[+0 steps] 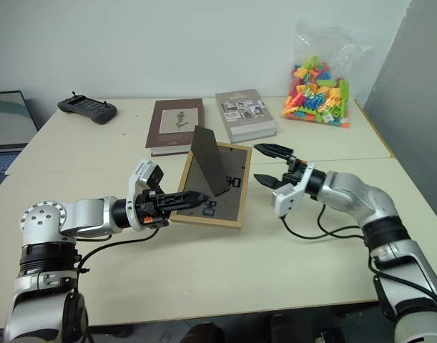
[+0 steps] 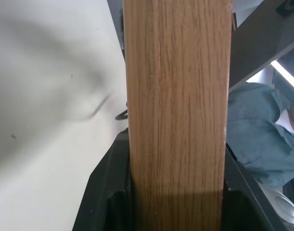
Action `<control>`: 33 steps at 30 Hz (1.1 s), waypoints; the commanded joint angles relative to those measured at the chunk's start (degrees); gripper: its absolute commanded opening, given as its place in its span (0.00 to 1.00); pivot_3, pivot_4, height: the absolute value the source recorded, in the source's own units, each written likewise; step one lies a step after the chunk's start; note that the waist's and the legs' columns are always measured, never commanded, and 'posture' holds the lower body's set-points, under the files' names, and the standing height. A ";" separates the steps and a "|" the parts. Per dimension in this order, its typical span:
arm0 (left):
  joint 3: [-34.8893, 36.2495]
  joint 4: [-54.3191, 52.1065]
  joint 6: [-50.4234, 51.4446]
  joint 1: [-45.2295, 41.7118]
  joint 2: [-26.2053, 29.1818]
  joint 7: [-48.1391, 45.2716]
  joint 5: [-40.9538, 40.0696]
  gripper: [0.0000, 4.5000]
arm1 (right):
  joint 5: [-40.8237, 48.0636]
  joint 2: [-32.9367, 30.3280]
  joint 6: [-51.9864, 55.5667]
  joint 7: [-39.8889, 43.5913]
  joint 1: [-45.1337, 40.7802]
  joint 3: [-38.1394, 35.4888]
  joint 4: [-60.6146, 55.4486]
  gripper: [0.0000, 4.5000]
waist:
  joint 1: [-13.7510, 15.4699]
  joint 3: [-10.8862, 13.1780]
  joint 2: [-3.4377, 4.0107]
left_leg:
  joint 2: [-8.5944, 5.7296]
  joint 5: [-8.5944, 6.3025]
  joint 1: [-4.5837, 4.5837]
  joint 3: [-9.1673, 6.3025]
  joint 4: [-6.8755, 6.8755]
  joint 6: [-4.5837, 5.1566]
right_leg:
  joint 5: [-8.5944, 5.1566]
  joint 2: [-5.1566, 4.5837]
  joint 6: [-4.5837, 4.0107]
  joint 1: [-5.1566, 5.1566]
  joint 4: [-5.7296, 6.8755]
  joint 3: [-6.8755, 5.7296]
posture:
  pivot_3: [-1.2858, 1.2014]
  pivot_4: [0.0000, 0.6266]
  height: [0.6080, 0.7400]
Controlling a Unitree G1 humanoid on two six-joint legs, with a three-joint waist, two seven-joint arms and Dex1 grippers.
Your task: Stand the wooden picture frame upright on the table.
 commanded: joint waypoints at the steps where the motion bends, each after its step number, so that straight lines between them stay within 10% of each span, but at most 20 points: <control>1: -1.19 -3.80 -3.05 0.04 0.86 -0.11 -4.60 0.29 | -4.10 1.60 -2.76 -7.72 -3.73 2.74 1.75 1.00 | 0.23 0.00 -0.01 | -0.02 0.00 0.00 0.00 0.00 0.00 | 0.00 -0.01 0.00 0.01 -0.01 0.00 | 0.52 0.24 1.00; 14: -3.88 -9.11 -6.59 3.68 1.39 -1.12 -4.60 0.29 | -6.42 0.92 -5.46 -13.99 -6.54 6.94 4.84 0.38 | 0.00 0.02 -0.03 | -0.05 0.00 0.02 -0.01 0.00 0.01 | 0.00 -0.01 0.00 0.08 0.00 -0.01 | 0.52 0.24 1.00; 23: -2.45 -10.36 -13.55 3.18 2.89 3.35 -4.60 0.77 | -0.42 -0.10 -7.47 -10.05 -6.26 6.86 7.27 0.29 | 0.09 0.03 -0.06 | -0.04 -0.01 0.02 0.00 0.00 0.02 | 0.00 -0.01 0.00 0.10 0.00 -0.02 | 0.52 0.24 1.00; 28: 1.70 -16.86 -17.47 1.72 9.93 0.93 7.15 0.98 | 26.35 -0.23 -3.30 12.22 -1.99 6.62 12.05 0.29 | 0.00 0.09 -0.17 | 0.00 -0.02 0.02 0.00 0.00 0.04 | 0.01 -0.01 -0.01 0.14 -0.05 -0.06 | 0.52 0.24 1.00; 33: 2.83 -36.09 -24.37 9.50 12.91 -0.15 24.32 1.00 | 64.96 4.85 40.77 43.59 4.44 -0.89 -3.66 0.29 | 0.05 0.11 -0.14 | 0.05 -0.04 0.05 -0.04 -0.01 0.09 | 0.01 -0.05 -0.01 0.28 -0.17 -0.05 | 0.52 0.24 1.00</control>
